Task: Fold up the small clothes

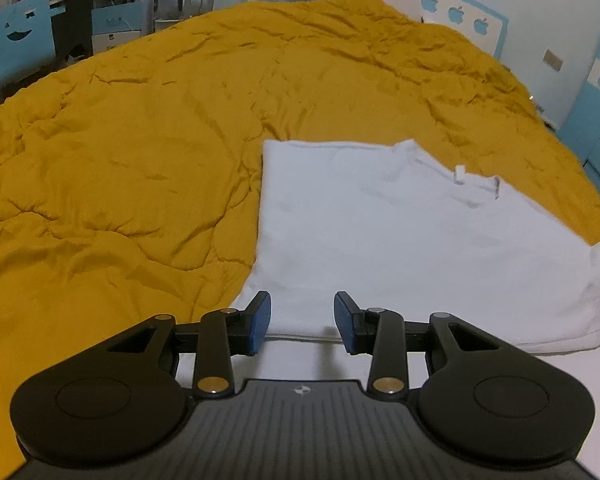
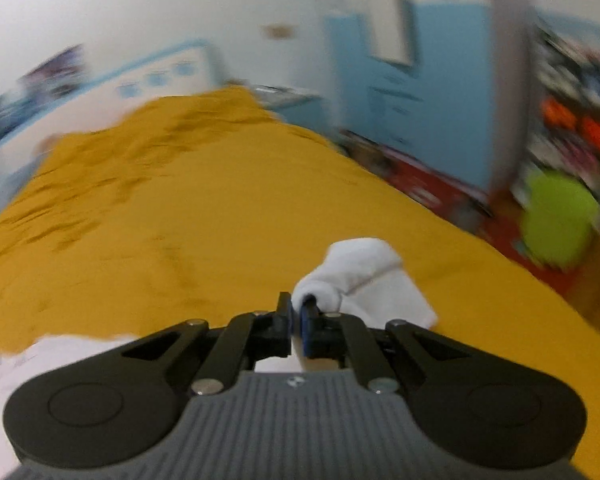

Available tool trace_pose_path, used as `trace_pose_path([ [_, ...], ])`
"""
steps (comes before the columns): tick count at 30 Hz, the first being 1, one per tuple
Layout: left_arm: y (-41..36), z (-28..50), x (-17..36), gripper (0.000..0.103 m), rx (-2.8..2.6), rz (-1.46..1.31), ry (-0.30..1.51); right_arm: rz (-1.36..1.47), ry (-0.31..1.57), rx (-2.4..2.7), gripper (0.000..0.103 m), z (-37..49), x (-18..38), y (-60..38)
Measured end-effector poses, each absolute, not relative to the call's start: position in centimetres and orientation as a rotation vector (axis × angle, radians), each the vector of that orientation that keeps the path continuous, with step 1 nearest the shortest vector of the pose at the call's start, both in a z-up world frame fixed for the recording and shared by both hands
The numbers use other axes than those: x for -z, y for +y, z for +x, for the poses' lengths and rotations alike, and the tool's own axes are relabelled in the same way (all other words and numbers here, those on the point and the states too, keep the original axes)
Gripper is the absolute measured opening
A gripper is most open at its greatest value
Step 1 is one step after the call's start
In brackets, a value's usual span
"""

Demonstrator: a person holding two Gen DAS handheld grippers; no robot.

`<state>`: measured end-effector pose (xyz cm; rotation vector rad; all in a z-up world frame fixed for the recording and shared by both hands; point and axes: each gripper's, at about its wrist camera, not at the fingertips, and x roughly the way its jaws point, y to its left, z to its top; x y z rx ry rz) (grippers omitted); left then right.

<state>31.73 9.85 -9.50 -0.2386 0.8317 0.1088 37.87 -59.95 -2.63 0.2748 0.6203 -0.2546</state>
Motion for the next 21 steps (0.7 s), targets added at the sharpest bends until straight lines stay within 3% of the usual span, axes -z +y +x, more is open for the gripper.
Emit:
trace_pose_path([
  [5, 10.5, 30.9, 8.3, 0.044, -0.09, -0.236, 0.816, 0.157, 0.59, 0.021, 0.0, 38.6, -1.9, -49.1],
  [9, 10.7, 30.5, 7.9, 0.044, -0.062, -0.219, 0.829, 0.036, 0.609, -0.173, 0.0, 38.4, -2.5, -39.3],
  [15, 10.4, 29.8, 8.5, 0.044, 0.007, -0.209, 0.871, -0.165, 0.764, -0.356, 0.0, 36.7, 5.0, -26.3],
  [19, 10.1, 29.0, 8.7, 0.044, 0.074, -0.223, 0.878, -0.2, 0.892, -0.386, 0.0, 35.1, 10.7, -23.2],
  [21, 9.7, 28.8, 8.7, 0.044, 0.127, -0.228, 0.878, -0.19, 0.946, -0.386, 0.006, 34.2, 12.6, -22.7],
])
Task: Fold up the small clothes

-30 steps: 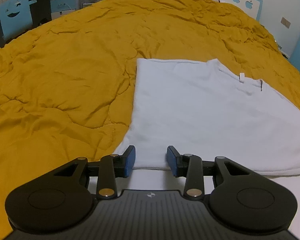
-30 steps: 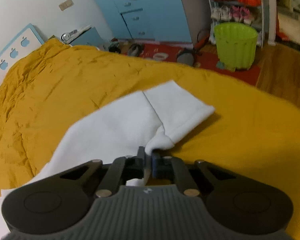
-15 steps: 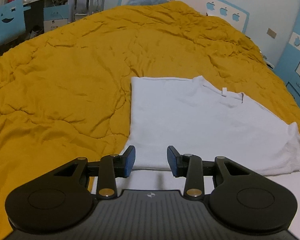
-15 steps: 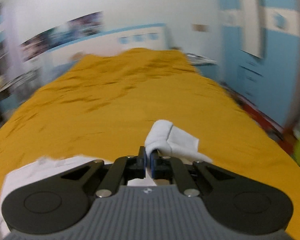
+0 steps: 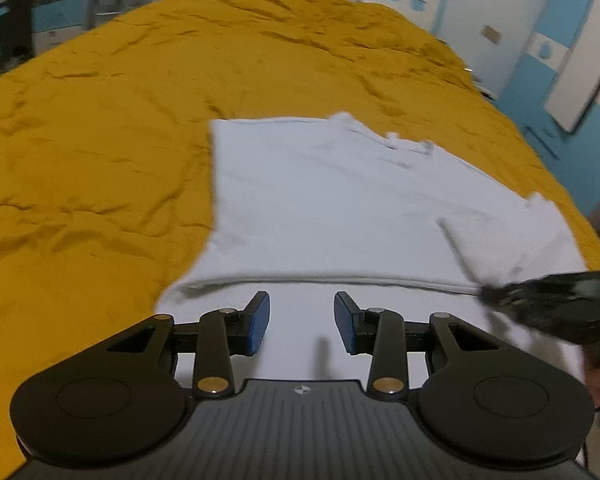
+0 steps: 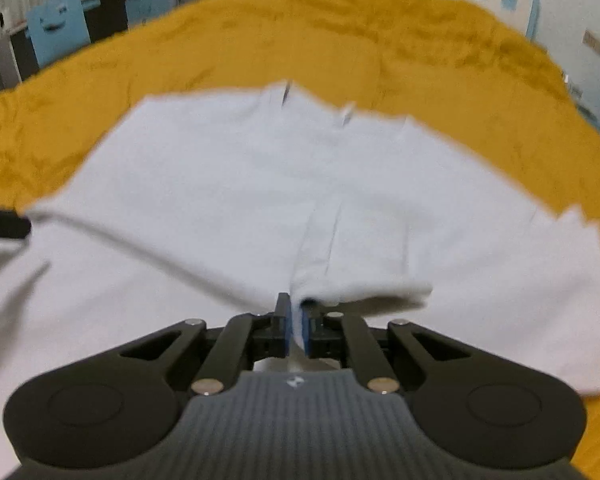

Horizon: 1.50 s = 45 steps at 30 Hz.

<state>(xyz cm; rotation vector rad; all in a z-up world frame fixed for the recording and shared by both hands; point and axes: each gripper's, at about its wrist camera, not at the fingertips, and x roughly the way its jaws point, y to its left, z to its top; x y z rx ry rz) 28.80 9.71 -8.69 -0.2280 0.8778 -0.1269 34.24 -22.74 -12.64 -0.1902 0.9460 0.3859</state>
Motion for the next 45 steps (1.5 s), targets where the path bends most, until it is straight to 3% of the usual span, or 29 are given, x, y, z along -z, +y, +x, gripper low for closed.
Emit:
trace_pose_path([
  [6, 8.6, 29.2, 9.0, 0.044, 0.205, -0.314, 0.889, -0.025, 0.991, -0.428, 0.029, 31.3, 13.2, -23.6],
  [12, 6.0, 30.4, 9.4, 0.044, 0.273, -0.346, 0.918, 0.074, 1.009, -0.493, 0.036, 29.0, 11.9, -25.6],
  [17, 2.0, 31.9, 8.9, 0.046, 0.335, -0.277, 0.903, 0.15, 0.964, -0.402, 0.037, 28.3, 10.9, -29.3],
  [24, -7.5, 33.2, 8.1, 0.05, 0.446, 0.059, 0.813, 0.151, 0.899, -0.165, 0.037, 27.3, 10.2, -35.7],
  [32, -16.5, 34.6, 11.7, 0.052, 0.437, 0.446, 0.739, 0.246, 0.914, -0.143, 0.037, 25.9, 11.2, -40.4],
  [33, -17.1, 34.9, 12.2, 0.051, 0.425, 0.472, 0.738, 0.251, 0.916, -0.151, 0.037, 25.8, 11.4, -40.6],
  [37, -16.7, 36.2, 12.5, 0.01, 0.425, 0.395, 0.766, 0.252, 0.917, -0.176, 0.038, 26.6, 11.8, -40.6],
  [44, -12.7, 38.2, 5.8, 0.007, 0.386, 0.185, 0.68, 0.219, 0.89, -0.253, 0.037, 27.9, 11.7, -39.1],
  [45, -12.2, 38.7, 4.5, 0.006, 0.385, 0.153, 0.666, 0.208, 0.882, -0.276, 0.032, 28.3, 11.5, -38.6],
])
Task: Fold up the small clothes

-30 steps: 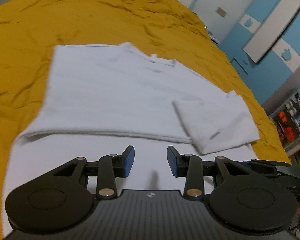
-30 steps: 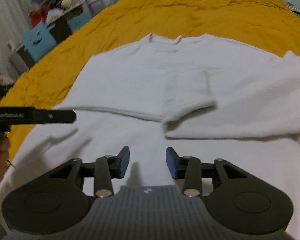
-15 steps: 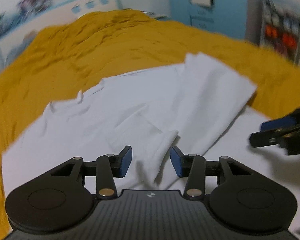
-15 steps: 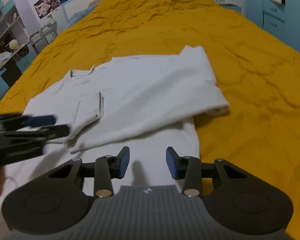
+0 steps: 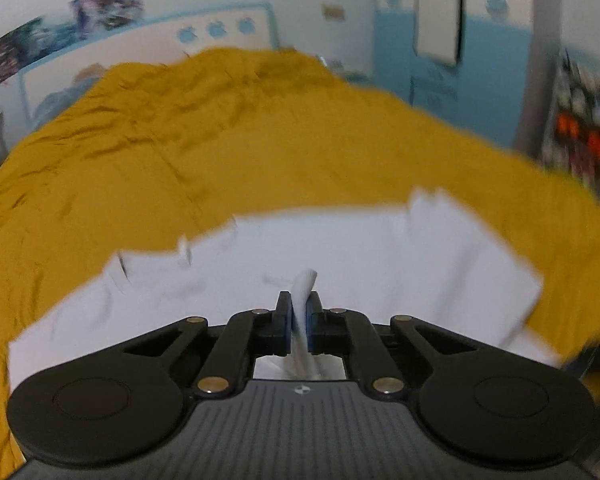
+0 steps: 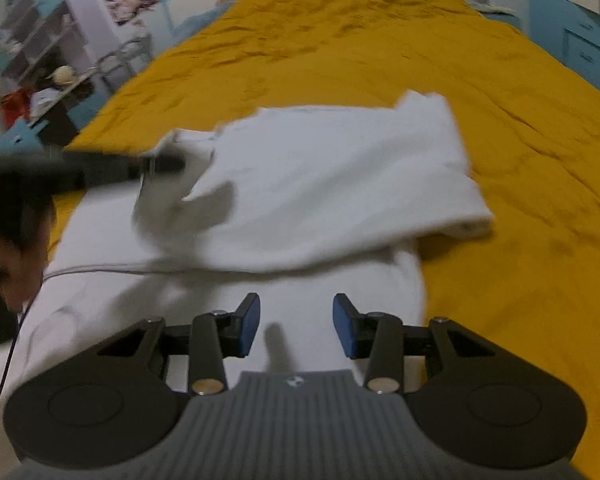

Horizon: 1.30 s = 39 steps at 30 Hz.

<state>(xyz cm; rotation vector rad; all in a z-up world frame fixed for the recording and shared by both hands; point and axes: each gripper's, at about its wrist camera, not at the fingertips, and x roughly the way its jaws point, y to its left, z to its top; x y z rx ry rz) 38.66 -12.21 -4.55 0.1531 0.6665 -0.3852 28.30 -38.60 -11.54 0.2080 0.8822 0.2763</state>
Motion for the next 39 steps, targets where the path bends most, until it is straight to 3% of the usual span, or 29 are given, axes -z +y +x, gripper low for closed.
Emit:
trace_pose_path([
  [1, -11.8, 39.2, 3.1, 0.006, 0.389, 0.127, 0.648, 0.192, 0.877, -0.303, 0.02, 28.7, 11.4, -38.0],
  [2, -11.6, 39.6, 1.8, 0.006, 0.39, 0.108, 0.626, 0.175, 0.873, -0.332, 0.017, 29.3, 11.2, -37.2],
  [9, -9.6, 39.7, -6.4, 0.006, 0.37, 0.036, 0.421, 0.108, 0.847, -0.396, 0.016, 34.7, 11.1, -33.3],
  [13, -5.9, 38.6, -8.7, 0.006, 0.292, 0.006, 0.316, 0.097, 0.837, -0.215, 0.016, 38.1, 12.2, -34.7],
  [15, -3.0, 38.3, -8.9, 0.007, 0.229, -0.018, 0.308, 0.128, 0.846, -0.128, 0.01, 39.0, 12.8, -36.7],
  [17, -0.5, 38.4, -7.9, 0.007, 0.166, -0.019, 0.342, 0.159, 0.862, -0.092, 0.0, 39.2, 13.4, -38.6],
  [28, 9.8, 37.6, 8.3, 0.006, -0.053, -0.186, 0.755, 0.168, 0.903, -0.141, 0.0, 36.0, 14.6, -39.6],
  [39, 12.2, 35.7, 12.1, 0.013, -0.054, -0.255, 0.88, 0.209, 0.964, -0.091, 0.0, 33.8, 15.3, -41.0],
])
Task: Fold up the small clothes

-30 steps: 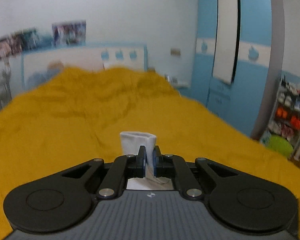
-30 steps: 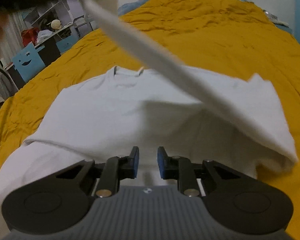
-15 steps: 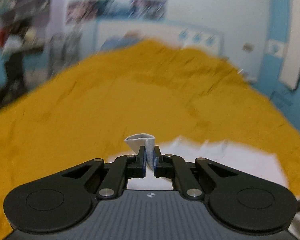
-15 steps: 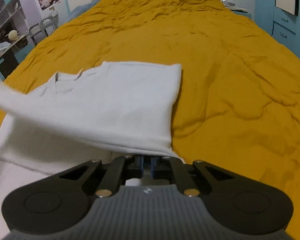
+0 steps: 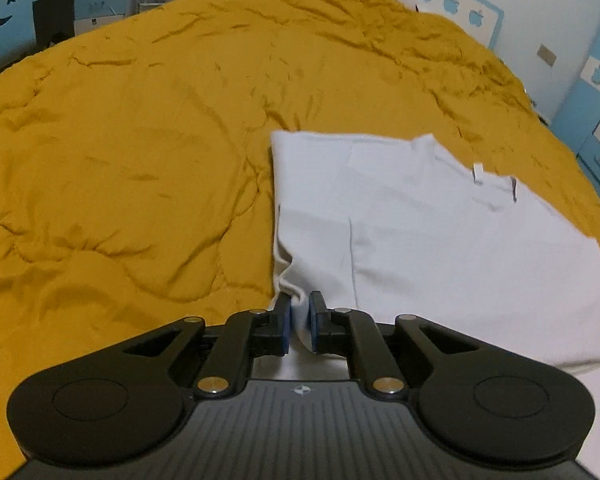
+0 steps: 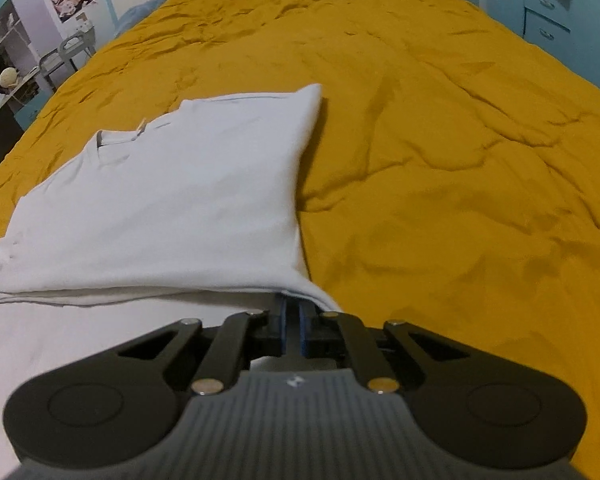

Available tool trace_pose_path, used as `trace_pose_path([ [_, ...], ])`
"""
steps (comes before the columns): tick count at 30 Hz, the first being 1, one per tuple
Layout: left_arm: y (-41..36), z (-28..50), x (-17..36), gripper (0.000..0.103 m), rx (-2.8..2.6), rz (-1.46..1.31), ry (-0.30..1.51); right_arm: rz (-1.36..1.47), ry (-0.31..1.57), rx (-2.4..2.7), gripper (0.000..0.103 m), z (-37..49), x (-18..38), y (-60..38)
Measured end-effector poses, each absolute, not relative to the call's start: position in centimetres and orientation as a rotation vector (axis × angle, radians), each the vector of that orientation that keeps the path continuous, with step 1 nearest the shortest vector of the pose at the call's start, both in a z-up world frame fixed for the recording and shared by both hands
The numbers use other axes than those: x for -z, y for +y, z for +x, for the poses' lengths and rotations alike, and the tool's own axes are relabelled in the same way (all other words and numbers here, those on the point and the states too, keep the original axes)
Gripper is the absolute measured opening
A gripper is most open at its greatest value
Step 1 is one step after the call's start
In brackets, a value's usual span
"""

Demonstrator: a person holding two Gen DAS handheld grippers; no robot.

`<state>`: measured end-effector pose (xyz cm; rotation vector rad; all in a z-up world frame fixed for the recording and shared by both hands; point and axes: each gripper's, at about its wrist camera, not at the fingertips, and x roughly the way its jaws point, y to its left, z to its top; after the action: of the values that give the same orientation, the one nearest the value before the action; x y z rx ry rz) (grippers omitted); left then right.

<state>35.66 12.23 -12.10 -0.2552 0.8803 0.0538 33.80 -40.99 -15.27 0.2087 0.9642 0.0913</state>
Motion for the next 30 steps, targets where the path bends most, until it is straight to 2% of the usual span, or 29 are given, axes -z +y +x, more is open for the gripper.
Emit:
trace_pose_path([
  [7, 12.7, 34.7, 12.1, 0.029, -0.076, -0.192, 0.963, 0.199, 0.988, -0.061, 0.0, 32.7, 14.8, -41.3],
  [14, 12.5, 34.1, 10.9, 0.03, -0.069, -0.058, 1.007, 0.154, 1.011, -0.03, 0.0, 31.8, 13.2, -40.8],
  [20, 14.0, 33.6, 8.1, 0.031, -0.051, -0.093, 0.921, 0.106, 0.96, -0.069, 0.018, 30.9, 10.3, -40.8],
  [25, 15.0, 35.8, 6.9, 0.047, -0.02, -0.166, 0.839, 0.194, 0.938, -0.096, 0.033, 32.6, 9.4, -41.9],
  [27, 15.4, 37.1, 7.1, 0.052, -0.023, -0.201, 0.82, 0.246, 0.928, -0.091, 0.036, 33.8, 9.5, -42.5],
  [30, 16.3, 39.3, 8.1, 0.053, -0.034, -0.268, 0.811, 0.342, 0.914, -0.085, 0.042, 36.2, 9.9, -43.5],
])
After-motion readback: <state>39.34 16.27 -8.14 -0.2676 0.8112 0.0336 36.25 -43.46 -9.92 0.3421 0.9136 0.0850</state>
